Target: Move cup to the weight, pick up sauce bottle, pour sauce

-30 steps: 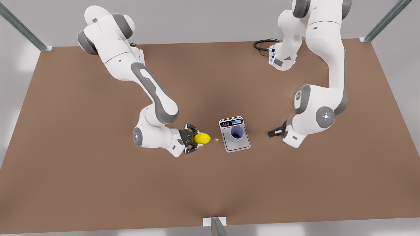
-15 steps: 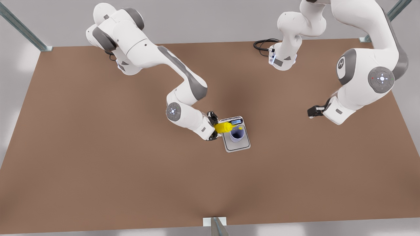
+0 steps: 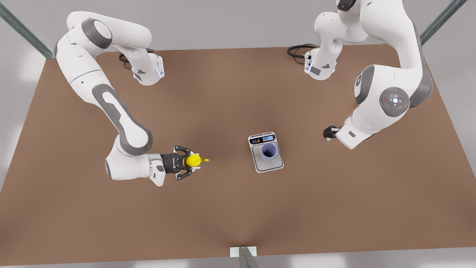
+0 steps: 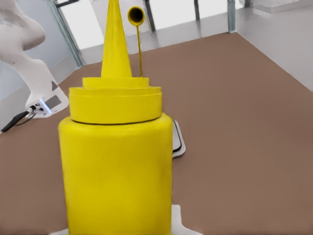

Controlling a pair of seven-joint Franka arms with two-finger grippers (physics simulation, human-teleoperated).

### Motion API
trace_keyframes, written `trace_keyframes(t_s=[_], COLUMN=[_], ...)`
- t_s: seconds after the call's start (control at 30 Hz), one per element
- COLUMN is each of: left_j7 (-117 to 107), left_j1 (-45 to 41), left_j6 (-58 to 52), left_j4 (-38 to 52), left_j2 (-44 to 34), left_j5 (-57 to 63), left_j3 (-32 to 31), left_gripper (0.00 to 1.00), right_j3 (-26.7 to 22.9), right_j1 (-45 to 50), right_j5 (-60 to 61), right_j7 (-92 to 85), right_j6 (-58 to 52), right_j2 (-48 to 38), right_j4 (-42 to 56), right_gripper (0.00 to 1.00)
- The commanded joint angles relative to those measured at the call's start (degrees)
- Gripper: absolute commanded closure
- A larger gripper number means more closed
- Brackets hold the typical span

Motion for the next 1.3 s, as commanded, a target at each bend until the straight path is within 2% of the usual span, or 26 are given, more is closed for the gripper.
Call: trace_keyframes(t_s=[0.0,0.2,0.33,0.43,0.53,0.83,0.9,0.97,1.0,1.03,1.07,1.27], left_j7=[0.0,-0.1,0.0,-0.1,-0.2,-0.2,-0.2,-0.2,-0.3,-0.3,-0.3,-0.5], left_j1=[-0.3,-1.6,-2.5,-2.7,-4.9,-5.0,-5.1,-5.2,-5.3,-5.6,-5.6,-6.1], left_j6=[0.0,0.1,1.7,3.3,3.3,3.3,3.3,3.3,3.3,3.3,3.3,3.3], left_j4=[0.0,0.4,0.6,0.5,0.5,0.5,0.5,0.5,0.5,0.5,0.5,0.5], left_j2=[0.0,0.4,1.8,2.5,2.7,2.7,3.1,3.1,3.1,3.1,3.1,3.1], left_j5=[-2.9,-2.8,-2.7,-2.6,-2.5,-2.2,-2.1,-2.1,-2.1,-2.1,-2.1,-1.7], left_j3=[0.0,0.0,-1.3,-1.7,-1.5,-1.5,-1.5,-1.5,-1.6,-1.5,-1.5,-1.5], left_gripper=[0.00,0.00,0.00,0.00,0.00,0.00,0.00,0.00,0.00,0.00,0.00,0.00], right_j3=[-0.1,-0.4,-0.8,-3.0,-6.0,-7.6,-10.4,-10.8,-10.8,-10.8,-10.8,-11.1], right_j1=[-0.3,-3.4,-7.0,-6.1,-4.0,-2.5,-0.6,-0.2,-0.1,-0.1,-0.2,-0.2], right_j5=[0.0,5.9,12.9,14.2,14.4,14.7,17.9,18.4,18.4,18.4,18.5,18.5], right_j7=[-1.0,-11.3,-26.9,-33.0,-34.1,-34.6,-37.2,-37.9,-37.9,-37.5,-37.2,-36.8], right_j6=[-0.1,-2.4,-6.5,-6.5,-6.4,-5.8,-5.9,-5.9,-5.9,-5.9,-5.9,-6.0], right_j2=[0.2,5.7,16.5,20.0,20.3,20.8,20.8,20.8,20.8,20.8,20.8,20.8], right_j4=[-0.1,0.1,1.0,1.9,3.2,3.2,3.9,3.9,4.0,3.9,3.9,3.9], right_gripper=[0.51,0.51,0.51,0.51,0.51,0.49,0.49,0.49,0.48,0.16,0.00,0.00])
